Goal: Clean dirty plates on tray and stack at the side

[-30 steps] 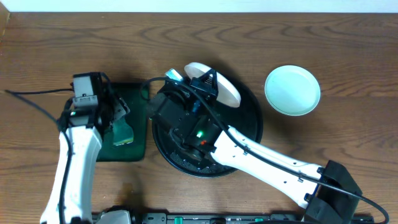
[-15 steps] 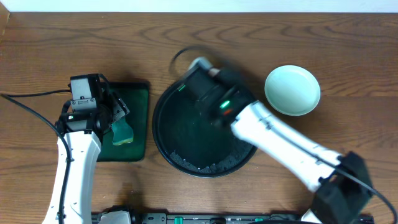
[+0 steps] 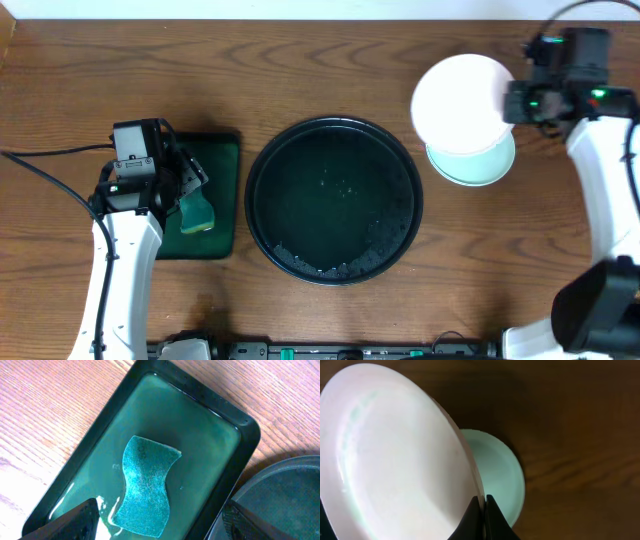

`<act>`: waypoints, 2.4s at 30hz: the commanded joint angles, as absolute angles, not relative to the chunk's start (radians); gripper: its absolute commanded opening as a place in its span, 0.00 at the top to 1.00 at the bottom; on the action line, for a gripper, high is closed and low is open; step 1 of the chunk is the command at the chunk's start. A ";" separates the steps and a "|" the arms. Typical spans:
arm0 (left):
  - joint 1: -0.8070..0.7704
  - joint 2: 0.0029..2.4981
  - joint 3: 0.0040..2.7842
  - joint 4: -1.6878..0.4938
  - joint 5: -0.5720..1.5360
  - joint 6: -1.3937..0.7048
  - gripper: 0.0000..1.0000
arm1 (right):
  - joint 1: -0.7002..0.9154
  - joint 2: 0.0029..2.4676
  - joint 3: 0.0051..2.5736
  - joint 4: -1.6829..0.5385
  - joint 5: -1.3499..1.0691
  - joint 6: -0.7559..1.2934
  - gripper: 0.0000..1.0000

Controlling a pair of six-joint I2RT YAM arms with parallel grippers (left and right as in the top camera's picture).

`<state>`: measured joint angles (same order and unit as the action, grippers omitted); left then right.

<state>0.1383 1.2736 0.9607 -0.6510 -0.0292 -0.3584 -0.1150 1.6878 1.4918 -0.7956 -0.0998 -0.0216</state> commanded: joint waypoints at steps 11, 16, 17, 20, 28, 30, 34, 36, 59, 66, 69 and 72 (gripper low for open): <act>0.141 1.274 0.978 -0.654 -0.038 -0.349 0.21 | -0.223 1.926 1.478 -0.759 -0.146 0.037 0.99; 0.141 1.274 0.978 -0.654 -0.038 -0.349 0.20 | -0.223 1.981 1.478 -0.762 -0.071 0.111 0.99; 0.141 1.274 0.978 -0.654 -0.038 -0.349 0.20 | -0.223 1.983 1.478 -0.759 -0.080 0.111 0.99; 0.141 1.274 0.978 -0.654 -0.038 -0.349 0.20 | -0.221 1.988 1.478 -0.770 -0.125 0.089 0.74; 0.141 1.274 0.978 -0.654 -0.038 -0.349 0.20 | -0.221 1.912 1.478 -0.899 -0.124 0.109 0.66; 0.141 1.274 0.978 -0.654 -0.038 -0.349 0.20 | -0.221 1.849 1.478 -0.945 -0.124 0.120 0.52; 0.141 1.274 0.978 -0.654 -0.038 -0.349 0.20 | -0.208 1.697 1.478 -1.050 -0.169 0.135 0.25; 0.141 1.274 0.978 -0.654 -0.038 -0.349 0.20 | -0.183 1.617 1.475 -1.114 -0.171 0.134 0.17; 0.141 1.274 0.978 -0.654 -0.038 -0.349 0.20 | 0.098 1.056 1.448 -1.460 -0.103 0.187 0.01; 0.141 1.274 0.978 -0.654 -0.038 -0.349 0.20 | 0.088 0.846 1.236 -1.249 -0.094 0.190 0.01; 0.141 1.274 0.978 -0.654 -0.038 -0.349 0.20 | 0.081 0.682 1.039 -1.063 -0.095 0.191 0.01; 0.141 1.274 0.978 -0.654 -0.038 -0.349 0.20 | 0.062 0.513 0.837 -0.896 -0.100 0.190 0.01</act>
